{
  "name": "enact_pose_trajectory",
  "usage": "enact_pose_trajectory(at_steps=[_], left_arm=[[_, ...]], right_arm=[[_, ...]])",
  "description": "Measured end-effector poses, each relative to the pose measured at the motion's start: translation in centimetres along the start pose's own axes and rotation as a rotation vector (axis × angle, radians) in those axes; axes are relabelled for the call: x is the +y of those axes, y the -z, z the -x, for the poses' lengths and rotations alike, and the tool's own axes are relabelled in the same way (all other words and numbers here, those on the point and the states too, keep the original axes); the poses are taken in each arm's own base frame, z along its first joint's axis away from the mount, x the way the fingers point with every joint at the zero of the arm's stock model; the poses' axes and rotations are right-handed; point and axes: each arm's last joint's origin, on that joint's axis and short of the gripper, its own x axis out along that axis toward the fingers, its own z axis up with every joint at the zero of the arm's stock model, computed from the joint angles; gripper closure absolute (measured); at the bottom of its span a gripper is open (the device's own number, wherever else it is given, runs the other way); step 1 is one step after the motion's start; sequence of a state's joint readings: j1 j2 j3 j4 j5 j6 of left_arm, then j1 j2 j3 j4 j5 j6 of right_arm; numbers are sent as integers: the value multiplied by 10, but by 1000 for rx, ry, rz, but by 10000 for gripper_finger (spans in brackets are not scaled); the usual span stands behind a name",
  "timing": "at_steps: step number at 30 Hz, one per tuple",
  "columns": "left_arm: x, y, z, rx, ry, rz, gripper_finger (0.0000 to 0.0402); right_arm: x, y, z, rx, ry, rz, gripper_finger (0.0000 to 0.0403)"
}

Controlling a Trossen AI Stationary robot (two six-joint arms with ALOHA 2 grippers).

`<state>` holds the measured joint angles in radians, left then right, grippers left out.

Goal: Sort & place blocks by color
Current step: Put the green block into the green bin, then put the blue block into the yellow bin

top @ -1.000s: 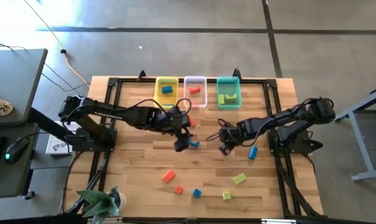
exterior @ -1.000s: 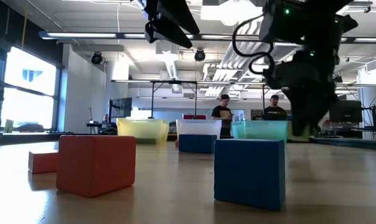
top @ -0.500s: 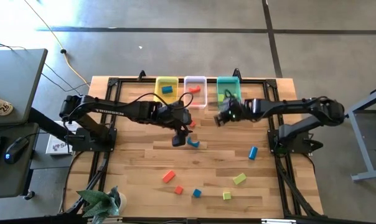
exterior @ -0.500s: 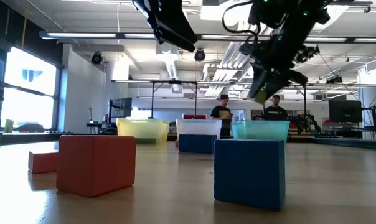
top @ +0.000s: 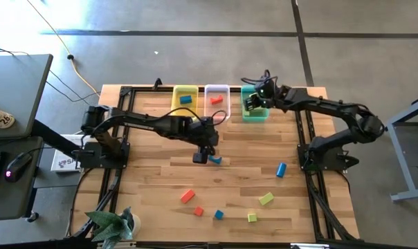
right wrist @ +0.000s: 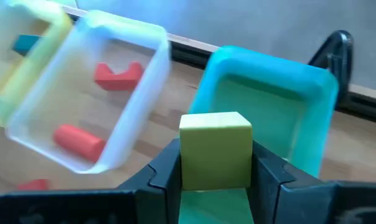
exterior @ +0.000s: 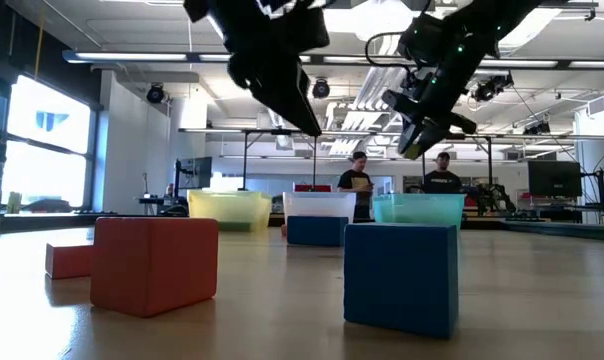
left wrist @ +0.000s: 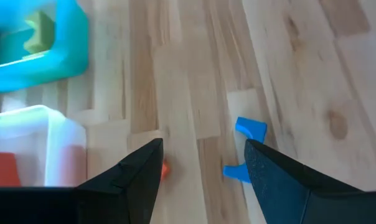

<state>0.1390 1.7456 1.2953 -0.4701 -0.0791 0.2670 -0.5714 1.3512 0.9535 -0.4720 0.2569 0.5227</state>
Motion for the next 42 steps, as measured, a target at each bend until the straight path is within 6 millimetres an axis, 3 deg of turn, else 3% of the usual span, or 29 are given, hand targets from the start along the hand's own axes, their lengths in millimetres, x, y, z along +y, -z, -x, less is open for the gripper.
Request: enact_pose_trajectory(at_steps=[10, 19, 22, 26, 29, 37, 42], left_arm=[[-10, 11, -44, 70, 102, -65, 186], [-25, 18, -69, 101, 175, -78, 186], [-31, 19, -73, 106, 182, -87, 186], [-37, 15, -75, 88, 157, -103, 186], [-40, 16, -77, 96, 156, -110, 186], [-46, 22, -90, 138, 140, -95, 187], [-46, 22, -91, 137, 110, -98, 217]], right_arm=[[-6, 6, -38, 124, 25, 14, 294], [-5, 16, -56, 205, 52, 5, 294], [-5, 16, -57, 203, 54, 4, 284], [-5, 16, -57, 202, 57, 3, 220], [-6, 16, -57, 207, 60, -18, 199], [-7, 11, -42, 177, 37, -14, 217], [-8, 5, -20, 133, -10, -20, 236]])
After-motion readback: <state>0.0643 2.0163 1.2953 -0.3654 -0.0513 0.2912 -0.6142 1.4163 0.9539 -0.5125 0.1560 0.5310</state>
